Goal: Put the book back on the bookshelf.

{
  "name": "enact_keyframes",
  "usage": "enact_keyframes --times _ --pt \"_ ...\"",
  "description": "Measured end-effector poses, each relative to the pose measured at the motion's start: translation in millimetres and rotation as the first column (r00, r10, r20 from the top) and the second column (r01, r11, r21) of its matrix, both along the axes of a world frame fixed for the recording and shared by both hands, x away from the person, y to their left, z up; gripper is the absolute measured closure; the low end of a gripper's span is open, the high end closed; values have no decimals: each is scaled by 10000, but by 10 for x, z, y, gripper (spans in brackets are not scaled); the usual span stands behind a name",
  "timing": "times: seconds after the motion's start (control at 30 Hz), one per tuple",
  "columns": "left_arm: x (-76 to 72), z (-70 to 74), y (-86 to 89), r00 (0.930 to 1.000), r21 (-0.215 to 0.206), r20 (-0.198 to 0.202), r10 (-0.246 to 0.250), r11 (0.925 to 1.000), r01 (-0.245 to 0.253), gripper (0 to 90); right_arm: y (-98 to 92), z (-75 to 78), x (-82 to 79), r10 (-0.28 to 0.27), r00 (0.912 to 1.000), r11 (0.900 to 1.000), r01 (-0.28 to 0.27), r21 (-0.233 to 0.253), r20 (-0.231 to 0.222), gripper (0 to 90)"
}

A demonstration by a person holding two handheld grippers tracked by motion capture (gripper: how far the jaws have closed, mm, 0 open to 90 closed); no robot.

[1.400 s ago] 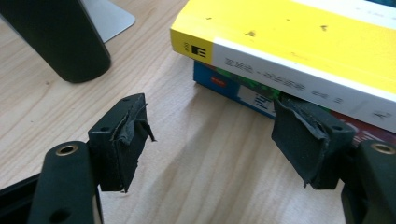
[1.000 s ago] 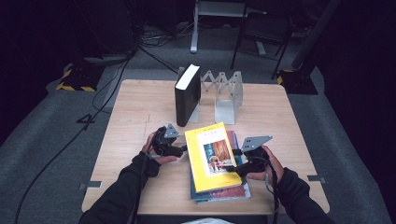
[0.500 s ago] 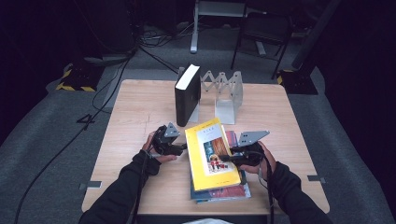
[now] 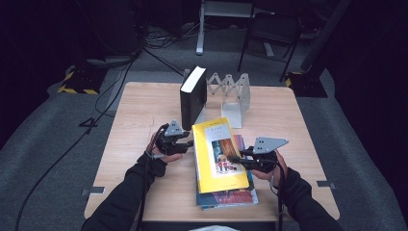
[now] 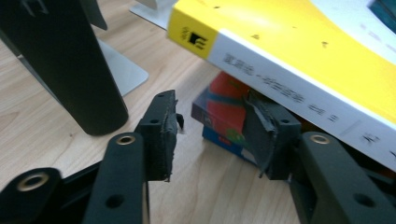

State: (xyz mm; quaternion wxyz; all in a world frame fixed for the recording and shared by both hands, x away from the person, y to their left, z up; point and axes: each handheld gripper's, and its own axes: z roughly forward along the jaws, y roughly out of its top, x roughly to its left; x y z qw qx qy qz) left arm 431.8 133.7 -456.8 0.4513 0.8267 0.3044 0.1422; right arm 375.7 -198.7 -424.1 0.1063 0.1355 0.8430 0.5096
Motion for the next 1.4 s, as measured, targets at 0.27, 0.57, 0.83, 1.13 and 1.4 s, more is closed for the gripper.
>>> enact_keyframes --times 0.27,0.57,0.83,1.13,1.4 --pt "77 195 5 9997 -801 254 -54 9968 74 543 -32 26 -28 72 9990 9996 -84 280 443 758" --pt "118 491 -83 9946 -1011 815 -649 9922 731 647 -50 103 -97 55 9879 10000 -48 -49 1550 757" --pt "111 669 -54 9898 -1255 1147 -846 9871 989 675 -5 148 -175 -60 9686 10000 60 7 2484 796" --pt "48 830 -75 9820 -1238 1513 -1127 9835 1319 670 5 116 -132 -167 9770 9999 155 74 2125 689" --pt "-58 924 -116 9745 -1032 1780 -1365 9823 1564 670 29 172 -94 -127 9843 9993 62 374 1760 678"
